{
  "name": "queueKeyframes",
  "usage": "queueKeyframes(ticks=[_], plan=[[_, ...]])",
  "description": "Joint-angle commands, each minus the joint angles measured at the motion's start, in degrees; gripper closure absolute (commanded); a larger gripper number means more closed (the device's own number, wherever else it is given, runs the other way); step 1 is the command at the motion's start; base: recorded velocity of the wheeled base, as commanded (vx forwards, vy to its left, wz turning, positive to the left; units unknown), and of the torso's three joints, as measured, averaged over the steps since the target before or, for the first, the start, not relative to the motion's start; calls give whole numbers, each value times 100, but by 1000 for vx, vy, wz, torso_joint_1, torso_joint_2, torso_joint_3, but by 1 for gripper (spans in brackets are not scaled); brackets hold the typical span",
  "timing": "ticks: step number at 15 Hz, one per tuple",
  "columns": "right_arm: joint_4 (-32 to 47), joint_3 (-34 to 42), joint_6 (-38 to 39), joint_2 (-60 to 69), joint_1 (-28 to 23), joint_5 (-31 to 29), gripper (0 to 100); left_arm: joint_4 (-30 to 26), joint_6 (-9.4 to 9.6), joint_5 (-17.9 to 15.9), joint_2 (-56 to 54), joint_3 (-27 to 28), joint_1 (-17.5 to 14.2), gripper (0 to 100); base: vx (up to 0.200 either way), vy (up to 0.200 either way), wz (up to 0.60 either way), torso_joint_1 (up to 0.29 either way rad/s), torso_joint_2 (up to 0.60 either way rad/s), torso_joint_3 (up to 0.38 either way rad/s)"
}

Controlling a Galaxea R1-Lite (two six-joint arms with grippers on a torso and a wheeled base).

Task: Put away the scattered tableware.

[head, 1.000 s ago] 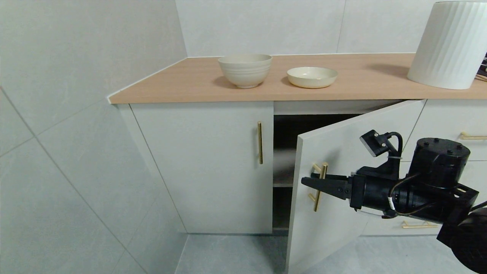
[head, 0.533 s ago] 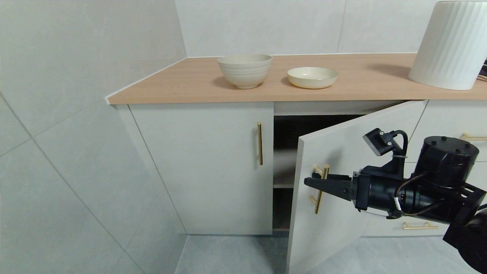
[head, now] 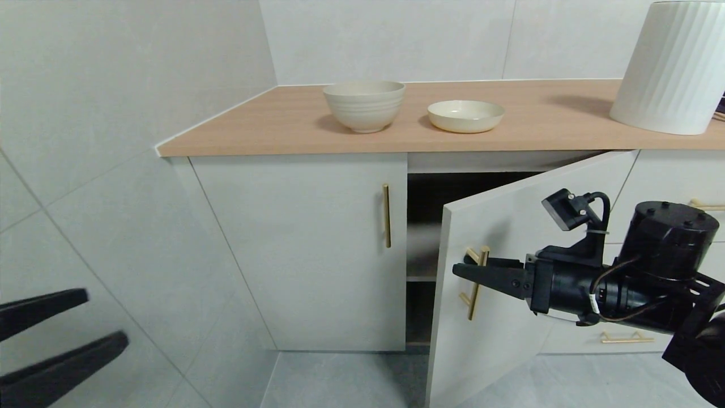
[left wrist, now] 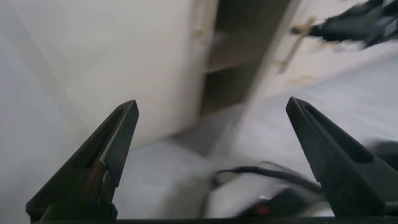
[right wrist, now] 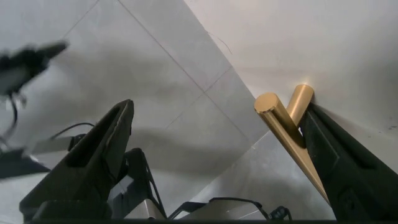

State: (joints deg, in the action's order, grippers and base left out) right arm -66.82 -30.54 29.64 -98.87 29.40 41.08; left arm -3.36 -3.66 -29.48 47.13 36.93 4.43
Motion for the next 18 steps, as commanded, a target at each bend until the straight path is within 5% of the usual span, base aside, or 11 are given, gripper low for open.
queueKeyframes(ticks=[1,3,8,14,15,18], plan=[[2,4,7,-10,83,14,0,1277,-953,-269,2441,412,1210,0,0,0,0,0,0,0],[11,4,7,-19,153,14,0,2332,-1278,-252,3347,201,1588,0,0,0,0,0,0,0],[2,30,-2,-19,171,14,0,4555,-1295,-128,4973,-318,2133,0,0,0,0,0,0,0],[2,48,-2,-19,197,14,0,5847,-1779,399,5852,-353,2695,0,0,0,0,0,0,0],[2,57,-2,-19,197,14,0,5970,-1779,460,5887,-353,2730,100,0,0,0,0,0,0],[2,74,-2,-54,215,14,0,6014,-1770,460,6071,-142,2765,100,0,0,0,0,0,0]])
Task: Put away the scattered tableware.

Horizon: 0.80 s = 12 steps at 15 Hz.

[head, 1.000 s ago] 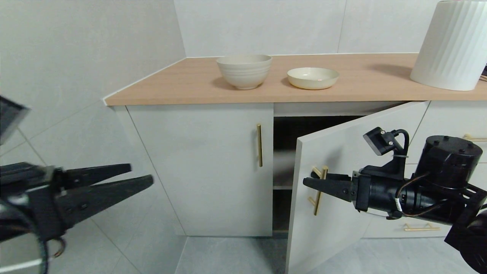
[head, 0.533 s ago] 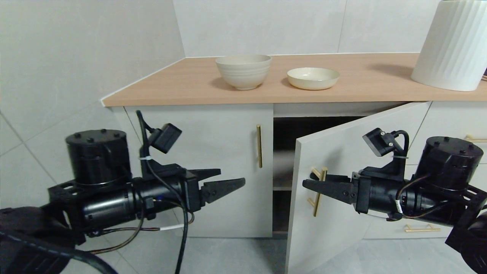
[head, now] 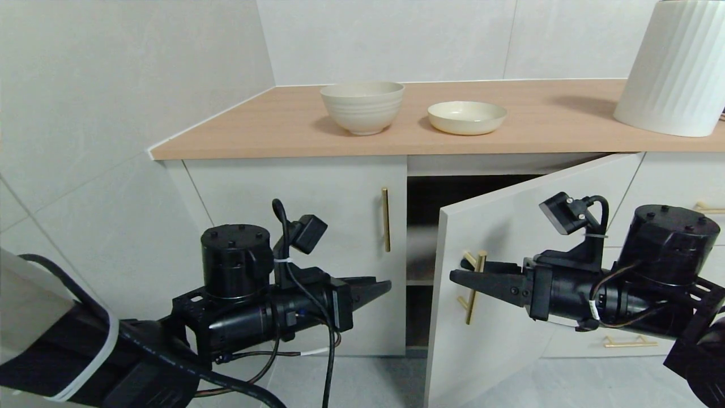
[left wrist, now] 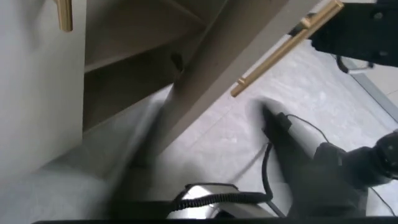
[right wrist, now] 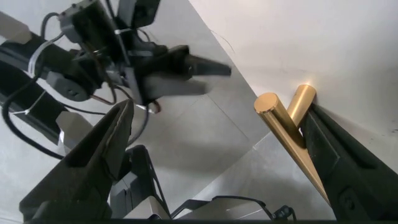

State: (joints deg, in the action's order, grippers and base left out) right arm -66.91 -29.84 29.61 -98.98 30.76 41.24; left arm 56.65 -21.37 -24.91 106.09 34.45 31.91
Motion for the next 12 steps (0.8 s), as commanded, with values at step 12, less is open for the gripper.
queueKeyframes(ticks=[12], plan=[[12,49,-8,-34,80,-11,0,1841,19,-41,2592,2039,465,100,0,0,0,0,0,0]])
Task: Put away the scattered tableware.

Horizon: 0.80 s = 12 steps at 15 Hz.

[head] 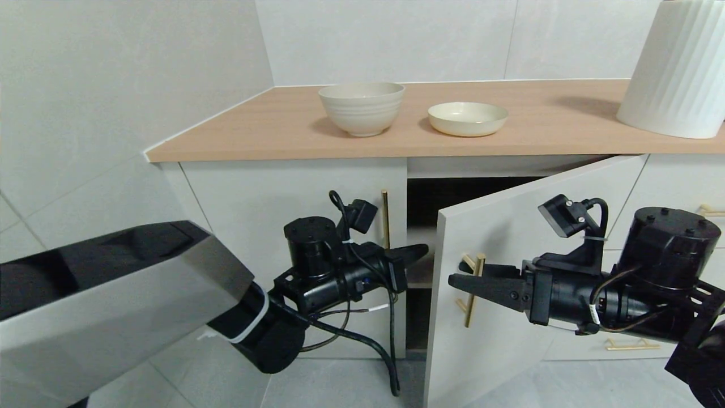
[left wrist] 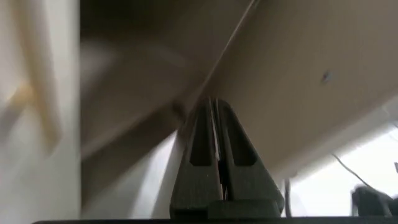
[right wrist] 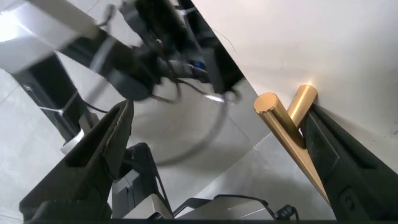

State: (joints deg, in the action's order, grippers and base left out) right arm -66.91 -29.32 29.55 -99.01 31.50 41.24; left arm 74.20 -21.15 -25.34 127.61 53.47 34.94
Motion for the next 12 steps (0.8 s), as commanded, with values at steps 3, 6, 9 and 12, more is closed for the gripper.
queueKeyframes(ticks=[3,6,9,12], plan=[[12,40,-19,-30,5,-11,0,586,6,21,282,-73,391,100,0,0,0,0,0,0],[3,67,-28,-4,-4,-20,0,595,6,3,115,-135,461,100,0,0,0,0,0,0],[12,75,-37,-4,-188,-20,0,578,6,-14,159,-91,479,100,0,0,0,0,0,0],[-23,374,-37,40,-258,-28,0,542,6,-14,220,41,496,100,0,0,0,0,0,0]])
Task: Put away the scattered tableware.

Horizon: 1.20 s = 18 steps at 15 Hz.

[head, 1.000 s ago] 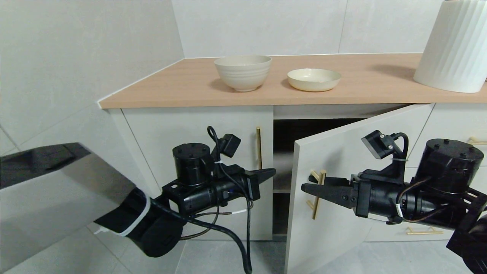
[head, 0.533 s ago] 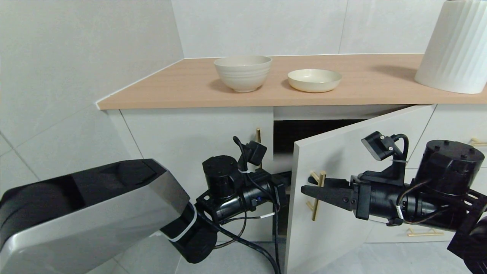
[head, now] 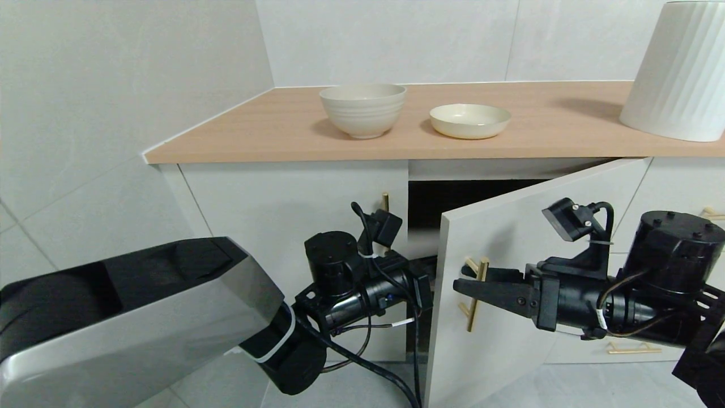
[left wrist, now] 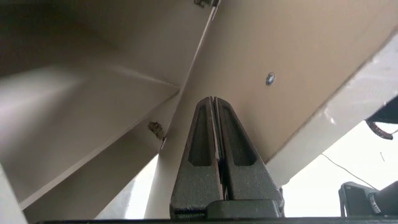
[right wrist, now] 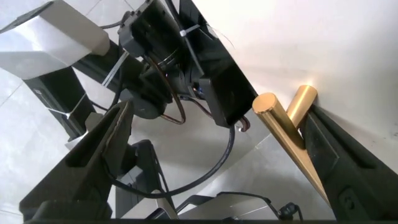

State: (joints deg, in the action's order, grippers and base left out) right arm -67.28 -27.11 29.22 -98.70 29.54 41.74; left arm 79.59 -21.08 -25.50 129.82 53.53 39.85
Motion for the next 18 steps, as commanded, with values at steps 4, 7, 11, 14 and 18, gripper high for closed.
queueKeyframes(ticks=[4,7,11,14,18], plan=[[-268,593,-4,202,-510,-70,0,-40,-2,1,0,114,31,100,0,0,0,0,0,0],[-277,989,5,729,-677,-70,0,-40,-2,1,8,123,40,100,0,0,0,0,0,0],[-277,2114,-945,1247,-660,-175,0,-40,-2,1,8,123,49,100,0,0,0,0,0,0],[-251,2342,-1542,1291,-475,-1449,0,-75,-2,1,8,123,58,100,0,0,0,0,0,0],[171,2316,-1648,1810,-291,-1555,0,-735,-2,1,-123,272,102,100,0,0,0,0,0,0]])
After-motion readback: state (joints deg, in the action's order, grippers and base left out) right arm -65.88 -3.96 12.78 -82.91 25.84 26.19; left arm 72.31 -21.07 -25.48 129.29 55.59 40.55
